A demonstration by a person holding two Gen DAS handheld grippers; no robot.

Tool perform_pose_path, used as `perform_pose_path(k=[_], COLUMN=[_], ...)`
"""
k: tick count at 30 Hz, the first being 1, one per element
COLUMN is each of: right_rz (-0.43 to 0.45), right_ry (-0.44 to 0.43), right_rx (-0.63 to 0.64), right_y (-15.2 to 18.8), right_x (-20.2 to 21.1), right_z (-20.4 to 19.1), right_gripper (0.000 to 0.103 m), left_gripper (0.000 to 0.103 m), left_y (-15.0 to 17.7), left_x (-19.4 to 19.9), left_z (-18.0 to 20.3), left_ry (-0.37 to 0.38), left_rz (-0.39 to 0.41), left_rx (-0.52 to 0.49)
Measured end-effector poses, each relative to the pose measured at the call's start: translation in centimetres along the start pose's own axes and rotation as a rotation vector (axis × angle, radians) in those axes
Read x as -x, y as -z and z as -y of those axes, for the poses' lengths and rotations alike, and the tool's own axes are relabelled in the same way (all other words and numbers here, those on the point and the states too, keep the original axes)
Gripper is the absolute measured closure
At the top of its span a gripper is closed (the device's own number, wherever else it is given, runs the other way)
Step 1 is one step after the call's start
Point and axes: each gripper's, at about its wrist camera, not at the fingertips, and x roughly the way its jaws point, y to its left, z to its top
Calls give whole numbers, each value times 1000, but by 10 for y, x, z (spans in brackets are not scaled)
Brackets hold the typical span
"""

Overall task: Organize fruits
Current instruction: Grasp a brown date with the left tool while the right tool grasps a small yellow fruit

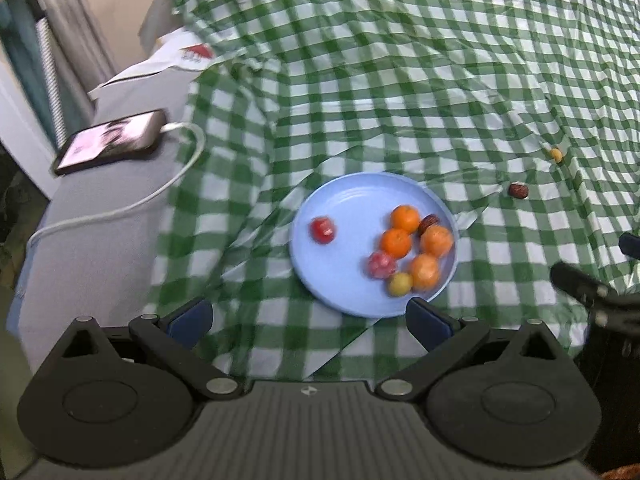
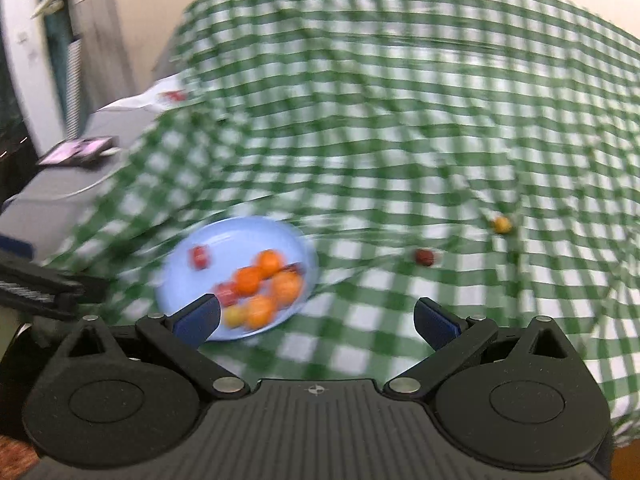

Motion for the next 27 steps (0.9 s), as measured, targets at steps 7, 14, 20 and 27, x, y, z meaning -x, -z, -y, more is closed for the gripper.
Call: perform_pose_path(k=[7, 14, 20, 27], right_rz=[107, 82, 34, 64], right_ry=[127, 224, 204, 208], right_rx=[-111, -173, -163, -126], right_y=[-16, -33, -35, -34], right_x=[-60, -160, -226, -257], right_z=[98, 183, 219, 225], right_gripper=[8, 58, 77, 77], left_gripper=[0, 0, 1, 31], left_y=[-35, -74, -98, -113], left_x=[-29, -87, -148, -200], left_z=[62, 145, 211, 252], left_ry=[98, 201, 272, 367], left_rz=[1, -18, -16, 1], left_rx=[-71, -158, -257, -362])
